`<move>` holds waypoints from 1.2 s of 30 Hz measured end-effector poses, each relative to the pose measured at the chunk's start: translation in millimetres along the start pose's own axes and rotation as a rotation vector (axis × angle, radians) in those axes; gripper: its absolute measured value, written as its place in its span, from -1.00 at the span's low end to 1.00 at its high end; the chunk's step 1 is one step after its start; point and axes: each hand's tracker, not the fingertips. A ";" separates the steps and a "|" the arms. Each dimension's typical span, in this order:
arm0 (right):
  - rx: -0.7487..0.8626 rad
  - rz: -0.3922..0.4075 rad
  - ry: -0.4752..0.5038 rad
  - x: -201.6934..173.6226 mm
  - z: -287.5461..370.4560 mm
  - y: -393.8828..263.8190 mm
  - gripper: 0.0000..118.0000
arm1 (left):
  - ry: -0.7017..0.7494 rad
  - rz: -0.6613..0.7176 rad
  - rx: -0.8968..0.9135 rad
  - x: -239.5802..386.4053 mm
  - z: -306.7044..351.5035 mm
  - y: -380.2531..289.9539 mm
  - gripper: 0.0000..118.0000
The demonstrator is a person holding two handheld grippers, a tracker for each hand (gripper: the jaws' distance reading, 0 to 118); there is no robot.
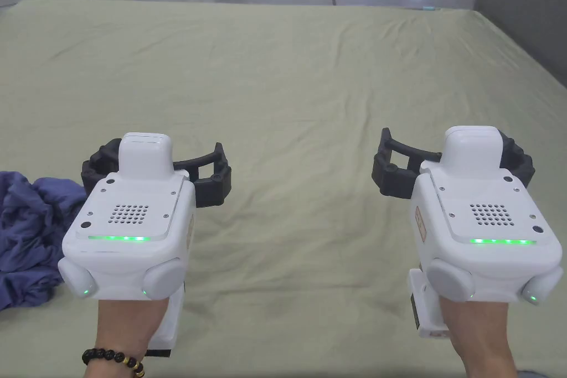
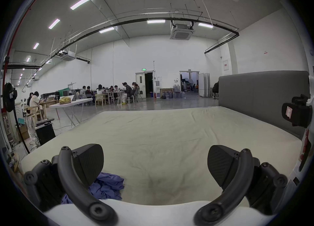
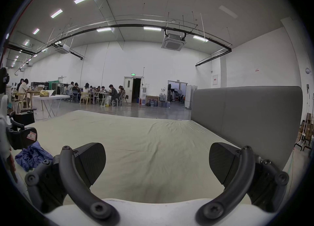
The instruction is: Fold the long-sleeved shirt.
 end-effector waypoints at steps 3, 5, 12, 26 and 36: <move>-0.019 -0.015 -0.004 0.4 1.9 0.9 0.53 | -0.004 0.039 -0.050 -0.3 -0.6 4.0 0.67; 0.000 -0.001 -0.052 -0.9 1.0 -1.5 -0.96 | 0.005 0.051 -0.012 1.4 2.0 3.3 -1.00; -0.022 -0.012 -0.033 -7.2 0.8 -3.0 -0.96 | 0.072 0.010 -0.006 -2.4 -2.6 0.4 -1.00; 0.042 -0.095 0.571 -233.6 11.4 34.1 -0.96 | 0.569 0.035 -0.002 -160.4 113.4 -1.0 -1.00; 0.004 -0.070 0.681 -271.1 13.2 33.7 -0.96 | 0.535 0.078 -0.098 -189.2 109.1 -10.2 -0.98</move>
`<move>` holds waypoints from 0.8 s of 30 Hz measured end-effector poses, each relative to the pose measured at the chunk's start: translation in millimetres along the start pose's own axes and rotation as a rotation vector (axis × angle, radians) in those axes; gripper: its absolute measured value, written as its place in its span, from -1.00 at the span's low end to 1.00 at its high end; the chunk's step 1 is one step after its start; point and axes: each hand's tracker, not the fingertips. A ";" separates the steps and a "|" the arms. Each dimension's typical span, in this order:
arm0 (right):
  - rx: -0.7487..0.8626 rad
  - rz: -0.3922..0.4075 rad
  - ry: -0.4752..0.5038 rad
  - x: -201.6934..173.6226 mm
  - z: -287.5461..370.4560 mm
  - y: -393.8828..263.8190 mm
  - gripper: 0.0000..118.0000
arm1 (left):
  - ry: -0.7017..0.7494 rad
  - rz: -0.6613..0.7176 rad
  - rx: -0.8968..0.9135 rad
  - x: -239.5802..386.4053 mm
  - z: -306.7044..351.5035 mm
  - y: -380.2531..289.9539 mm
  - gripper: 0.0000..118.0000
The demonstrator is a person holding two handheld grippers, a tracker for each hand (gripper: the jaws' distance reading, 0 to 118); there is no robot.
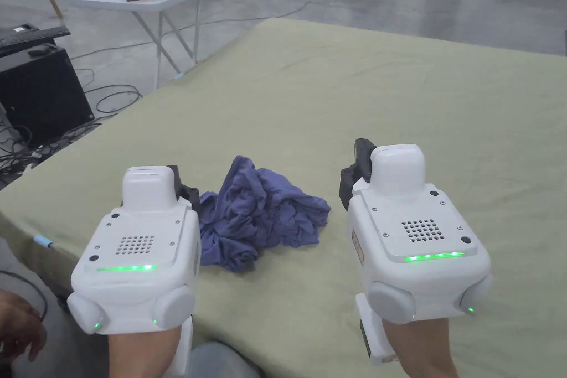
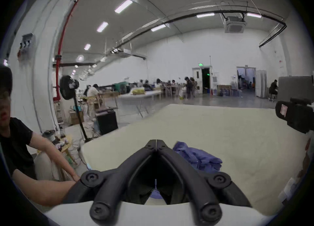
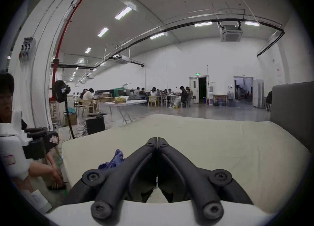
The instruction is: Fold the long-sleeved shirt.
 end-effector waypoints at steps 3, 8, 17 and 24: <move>-0.004 0.022 -0.009 1.2 0.7 -3.0 -0.96 | -0.049 0.011 -0.204 5.3 -37.1 2.5 0.69; -0.029 0.037 0.003 4.6 -0.2 -9.5 -0.96 | -0.158 0.005 -0.557 21.6 -119.4 -25.3 0.98; -0.094 0.071 -0.032 23.1 -4.6 -26.8 -0.96 | -0.187 -0.013 -0.814 44.8 -215.6 -90.3 -0.83; -0.120 0.056 -0.068 36.2 -6.7 -31.4 -0.96 | -0.192 -0.083 -0.694 40.6 -197.7 -61.9 -0.85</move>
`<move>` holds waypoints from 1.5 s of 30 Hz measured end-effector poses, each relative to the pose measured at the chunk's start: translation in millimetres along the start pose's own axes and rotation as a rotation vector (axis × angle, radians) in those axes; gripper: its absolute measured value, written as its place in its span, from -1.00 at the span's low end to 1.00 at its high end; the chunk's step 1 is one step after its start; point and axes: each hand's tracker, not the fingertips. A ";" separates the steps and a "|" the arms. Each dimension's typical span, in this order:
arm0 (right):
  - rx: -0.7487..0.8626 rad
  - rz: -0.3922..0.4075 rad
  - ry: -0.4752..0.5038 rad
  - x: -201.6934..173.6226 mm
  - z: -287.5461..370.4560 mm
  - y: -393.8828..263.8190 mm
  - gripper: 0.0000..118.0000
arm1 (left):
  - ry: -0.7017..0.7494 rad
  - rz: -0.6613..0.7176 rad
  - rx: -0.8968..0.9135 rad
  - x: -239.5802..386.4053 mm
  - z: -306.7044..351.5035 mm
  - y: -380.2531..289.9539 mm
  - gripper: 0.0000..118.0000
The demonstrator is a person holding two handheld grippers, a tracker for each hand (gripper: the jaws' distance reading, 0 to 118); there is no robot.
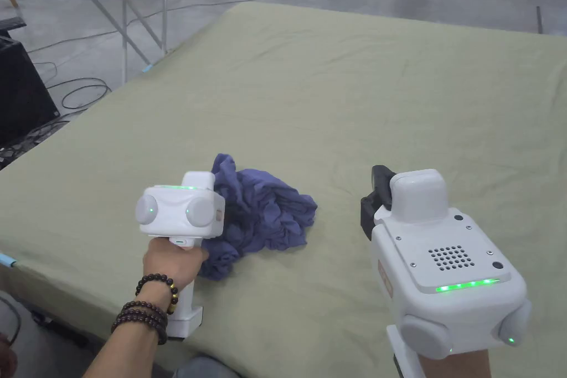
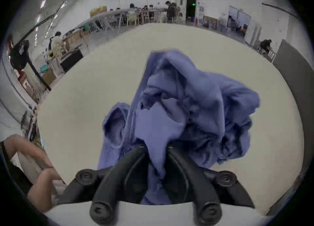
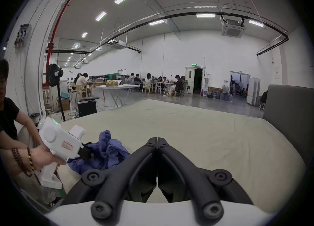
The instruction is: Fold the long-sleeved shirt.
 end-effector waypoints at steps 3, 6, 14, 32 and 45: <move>0.009 0.004 -0.010 7.6 7.2 1.8 -0.96 | -0.038 0.062 0.163 -4.7 49.1 21.8 -0.85; 0.019 0.007 -0.040 23.2 19.0 3.3 -0.96 | -0.068 0.002 0.333 10.4 122.0 52.9 -0.86; 0.012 -0.014 -0.223 90.1 52.2 -0.5 -0.96 | -0.283 -0.117 0.647 89.4 263.0 154.1 -0.87; -0.035 -0.093 -0.589 212.2 162.1 -32.3 -0.96 | -0.659 -0.368 0.720 361.0 325.8 220.5 -0.87; -0.101 -0.142 -0.663 244.0 175.5 -60.7 -0.96 | -0.491 -0.520 0.188 457.8 50.3 66.2 -0.88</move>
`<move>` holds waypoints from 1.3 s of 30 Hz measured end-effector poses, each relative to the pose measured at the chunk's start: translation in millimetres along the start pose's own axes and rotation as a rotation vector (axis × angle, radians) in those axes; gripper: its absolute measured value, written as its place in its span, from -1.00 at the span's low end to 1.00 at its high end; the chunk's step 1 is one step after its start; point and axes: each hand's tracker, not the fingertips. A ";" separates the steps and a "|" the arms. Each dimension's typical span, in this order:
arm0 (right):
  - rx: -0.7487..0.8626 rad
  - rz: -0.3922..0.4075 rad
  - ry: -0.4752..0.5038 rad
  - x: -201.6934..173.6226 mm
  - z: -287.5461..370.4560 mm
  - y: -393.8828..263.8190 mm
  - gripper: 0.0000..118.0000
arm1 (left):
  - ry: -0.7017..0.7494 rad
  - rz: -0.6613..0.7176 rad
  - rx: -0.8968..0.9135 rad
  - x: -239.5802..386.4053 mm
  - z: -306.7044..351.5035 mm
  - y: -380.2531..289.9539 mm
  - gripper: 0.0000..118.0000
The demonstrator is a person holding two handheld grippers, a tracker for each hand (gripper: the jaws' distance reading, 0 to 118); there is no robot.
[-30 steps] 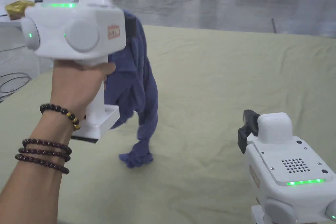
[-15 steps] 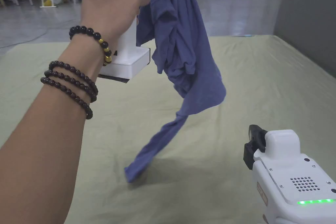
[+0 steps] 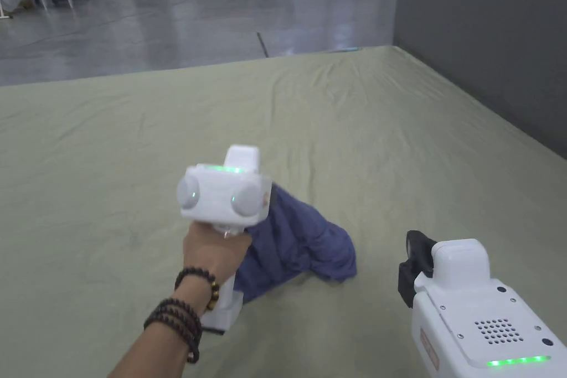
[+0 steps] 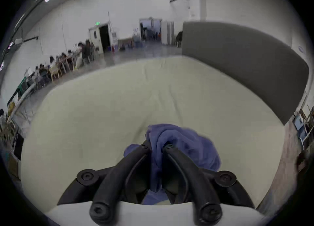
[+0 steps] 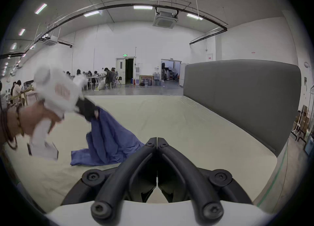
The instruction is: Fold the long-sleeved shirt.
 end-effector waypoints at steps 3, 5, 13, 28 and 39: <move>0.000 0.004 0.008 -2.4 1.5 -0.4 -0.96 | 0.011 -0.017 0.017 -11.0 2.1 -8.6 -0.79; 0.001 0.007 0.015 -5.5 1.9 0.8 -0.96 | -0.013 -0.028 0.030 -24.0 18.5 -5.8 0.56; 0.029 0.014 0.064 -23.0 9.5 14.0 -0.96 | -0.006 0.209 0.286 -64.5 149.5 -69.8 0.23; 0.032 0.028 0.076 -42.5 6.6 16.9 -0.96 | 0.133 0.281 0.327 -66.4 216.6 -181.6 -1.00; -0.031 0.026 0.065 -33.5 -17.1 15.2 -0.96 | 0.002 0.185 -0.023 -87.9 34.2 -71.7 0.92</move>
